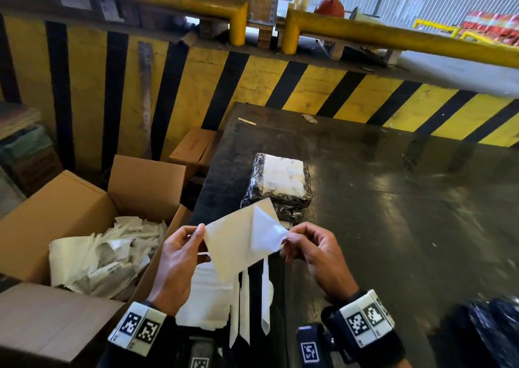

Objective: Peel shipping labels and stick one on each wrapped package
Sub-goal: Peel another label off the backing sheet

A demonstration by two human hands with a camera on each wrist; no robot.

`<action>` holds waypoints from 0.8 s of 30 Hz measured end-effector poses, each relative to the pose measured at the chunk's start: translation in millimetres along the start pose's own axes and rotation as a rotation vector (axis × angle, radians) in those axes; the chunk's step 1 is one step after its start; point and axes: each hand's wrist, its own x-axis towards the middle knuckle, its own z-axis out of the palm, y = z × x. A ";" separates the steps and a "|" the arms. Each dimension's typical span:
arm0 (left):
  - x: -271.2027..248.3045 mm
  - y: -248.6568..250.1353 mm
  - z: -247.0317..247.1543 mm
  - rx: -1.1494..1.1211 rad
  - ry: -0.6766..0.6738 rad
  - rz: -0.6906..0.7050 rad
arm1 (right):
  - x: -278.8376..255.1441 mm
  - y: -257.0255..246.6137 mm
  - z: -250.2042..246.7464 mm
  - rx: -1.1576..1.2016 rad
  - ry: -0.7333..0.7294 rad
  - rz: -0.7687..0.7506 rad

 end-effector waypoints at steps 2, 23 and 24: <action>6.0 -3.3 -15.3 -0.018 0.051 -0.051 | 3.7 0.9 -7.2 0.073 0.038 0.033; 31.1 4.0 -56.2 -0.092 0.332 -0.036 | 27.0 12.5 -48.1 0.266 0.409 0.031; 28.5 3.5 -50.2 -0.089 0.300 -0.020 | 26.9 21.4 -42.9 0.123 0.360 0.064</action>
